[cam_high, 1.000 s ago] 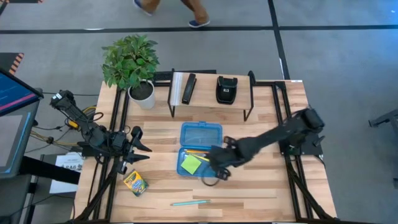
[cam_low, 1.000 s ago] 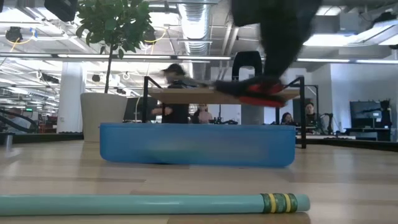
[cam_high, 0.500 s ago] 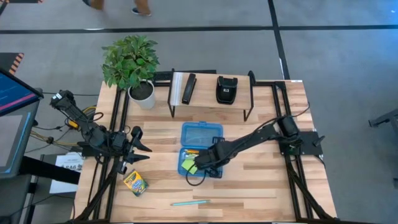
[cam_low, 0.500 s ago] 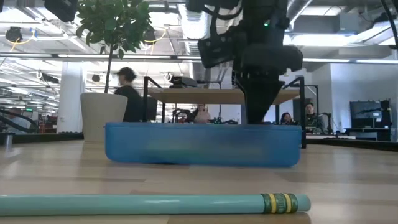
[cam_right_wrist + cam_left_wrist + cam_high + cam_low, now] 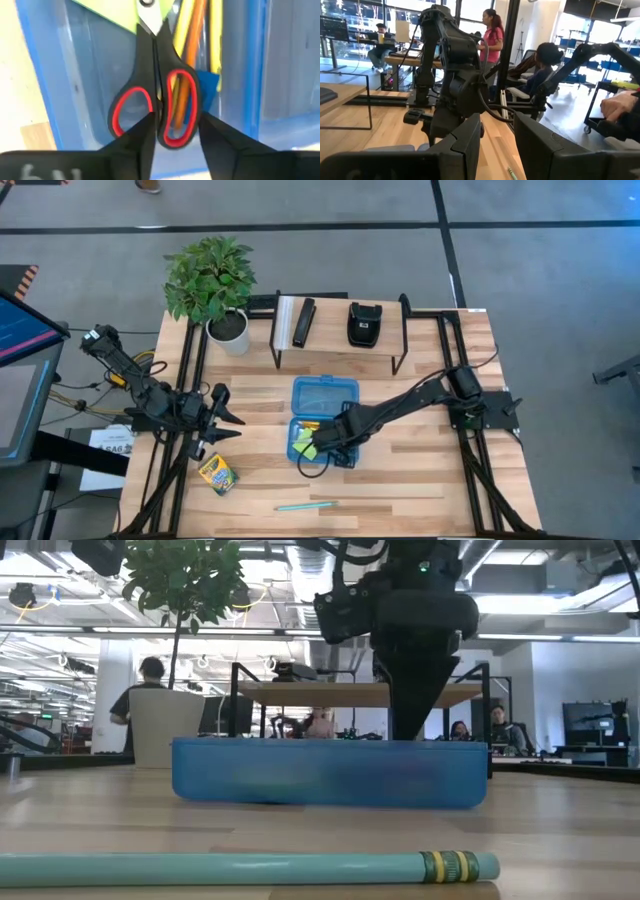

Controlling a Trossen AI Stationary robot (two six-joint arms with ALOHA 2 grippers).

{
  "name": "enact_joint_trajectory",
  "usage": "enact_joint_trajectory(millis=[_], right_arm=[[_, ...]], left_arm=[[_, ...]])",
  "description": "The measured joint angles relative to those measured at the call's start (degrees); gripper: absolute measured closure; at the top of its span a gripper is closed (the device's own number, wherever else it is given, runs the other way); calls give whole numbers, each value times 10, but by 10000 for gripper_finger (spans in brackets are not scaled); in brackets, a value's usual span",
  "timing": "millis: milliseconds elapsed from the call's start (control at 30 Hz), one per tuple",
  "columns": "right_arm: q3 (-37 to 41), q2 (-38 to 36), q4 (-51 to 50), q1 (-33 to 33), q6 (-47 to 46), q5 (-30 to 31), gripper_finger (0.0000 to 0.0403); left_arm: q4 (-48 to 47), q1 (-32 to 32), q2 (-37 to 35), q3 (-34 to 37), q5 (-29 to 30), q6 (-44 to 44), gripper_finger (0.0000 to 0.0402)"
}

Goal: Pack school essentials
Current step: Put the black scissors into the blue supply box, then put the blue pencil into the blue supply box

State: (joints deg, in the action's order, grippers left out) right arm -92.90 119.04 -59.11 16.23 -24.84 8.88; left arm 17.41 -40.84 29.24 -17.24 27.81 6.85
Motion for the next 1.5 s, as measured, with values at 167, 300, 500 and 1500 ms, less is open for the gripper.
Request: enact_joint_trajectory(millis=[167,300,500,1500], right_arm=[[-35,0,-43,7,-31,-1,191],[-81,-1,-10,47,-11,-8,185],[-86,1,155,114,7,-30,195],[-85,107,244,176,-21,-52,214]], left_arm=[[0,0,0,0,0,0,294],[0,0,0,0,0,0,294],[0,0,0,0,0,0,294],[0,0,0,0,0,3,294]])
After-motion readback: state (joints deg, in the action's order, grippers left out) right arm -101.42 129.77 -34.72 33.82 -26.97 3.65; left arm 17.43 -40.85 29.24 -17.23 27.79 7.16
